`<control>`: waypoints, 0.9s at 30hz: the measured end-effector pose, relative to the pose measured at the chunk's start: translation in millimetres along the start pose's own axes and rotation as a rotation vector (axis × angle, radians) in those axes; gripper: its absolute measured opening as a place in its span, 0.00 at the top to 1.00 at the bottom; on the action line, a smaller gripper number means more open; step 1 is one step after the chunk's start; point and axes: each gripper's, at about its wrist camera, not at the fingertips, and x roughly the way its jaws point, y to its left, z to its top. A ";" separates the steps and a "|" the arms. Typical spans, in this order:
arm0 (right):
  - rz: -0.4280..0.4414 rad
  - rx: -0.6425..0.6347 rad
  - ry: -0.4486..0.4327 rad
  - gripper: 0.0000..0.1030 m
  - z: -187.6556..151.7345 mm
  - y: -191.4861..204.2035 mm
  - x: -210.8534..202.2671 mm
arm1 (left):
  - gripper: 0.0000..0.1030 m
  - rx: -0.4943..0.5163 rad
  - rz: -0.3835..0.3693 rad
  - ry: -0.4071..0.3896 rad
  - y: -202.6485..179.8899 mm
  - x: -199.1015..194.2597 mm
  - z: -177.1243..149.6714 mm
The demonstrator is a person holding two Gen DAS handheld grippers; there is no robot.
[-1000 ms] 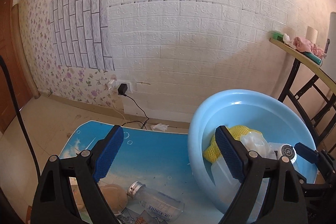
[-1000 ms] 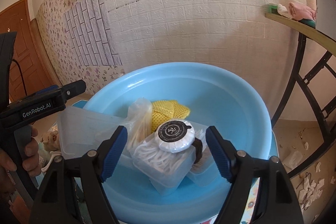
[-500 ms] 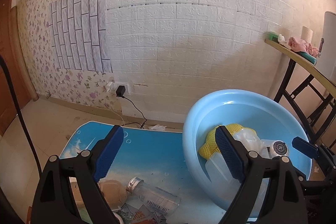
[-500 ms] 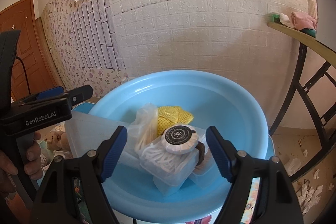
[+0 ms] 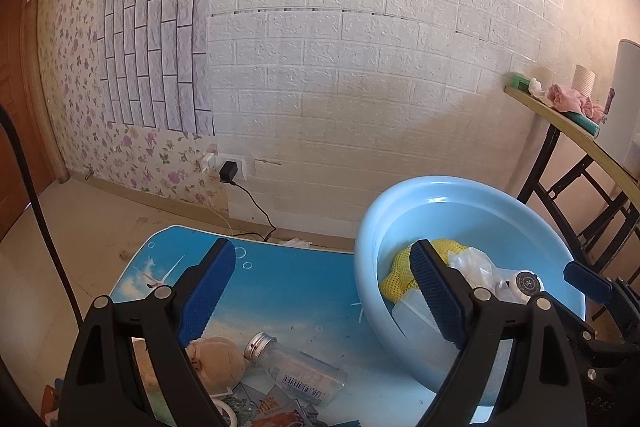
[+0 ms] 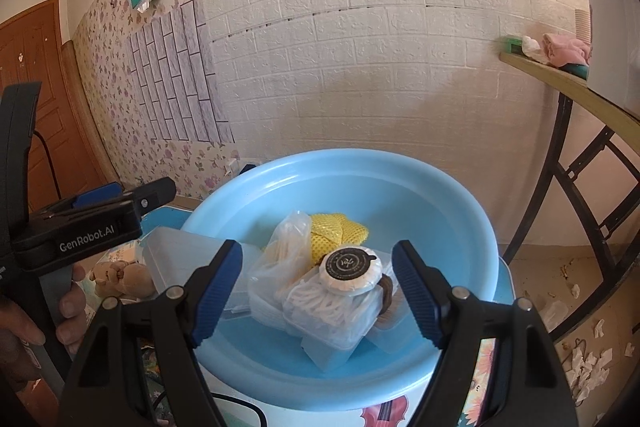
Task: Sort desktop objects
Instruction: 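Withdraw both grippers from the basin back over the table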
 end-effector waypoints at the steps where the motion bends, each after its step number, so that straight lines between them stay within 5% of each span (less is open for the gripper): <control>1: 0.002 -0.006 -0.008 0.24 0.3 2.5 -2.8 | 0.14 0.005 -0.001 -0.006 0.8 -2.7 -0.5; 8: -0.067 -0.037 -0.039 0.24 0.7 21.5 -16.5 | 0.14 -0.037 -0.010 -0.019 18.0 -14.6 -0.9; 21: 0.031 0.193 0.048 0.24 -1.5 -9.9 -14.0 | 0.14 0.029 -0.102 0.006 34.1 -38.8 -14.2; 27: -0.076 0.177 -0.023 0.24 2.0 12.0 -34.0 | 0.13 0.040 -0.145 0.035 44.3 -50.8 -26.6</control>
